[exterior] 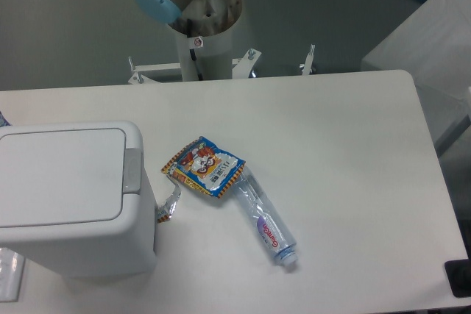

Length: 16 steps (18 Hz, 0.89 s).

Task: Open the trash can
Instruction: 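Move the gripper into view above the table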

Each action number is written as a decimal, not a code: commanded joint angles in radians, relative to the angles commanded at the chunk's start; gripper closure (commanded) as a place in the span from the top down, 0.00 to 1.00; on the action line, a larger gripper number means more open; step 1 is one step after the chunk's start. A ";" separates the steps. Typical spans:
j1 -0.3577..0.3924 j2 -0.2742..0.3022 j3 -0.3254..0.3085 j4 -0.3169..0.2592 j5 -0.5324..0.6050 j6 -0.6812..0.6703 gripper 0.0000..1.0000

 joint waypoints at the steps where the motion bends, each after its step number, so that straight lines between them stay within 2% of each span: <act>1: 0.000 0.002 -0.002 0.000 0.000 0.000 1.00; 4: -0.009 0.003 -0.003 0.000 -0.003 -0.026 1.00; 6: -0.052 -0.008 0.000 0.002 -0.015 -0.121 1.00; 10: -0.132 -0.025 -0.003 0.061 -0.017 -0.337 1.00; 16: -0.228 -0.026 -0.021 0.067 -0.020 -0.532 1.00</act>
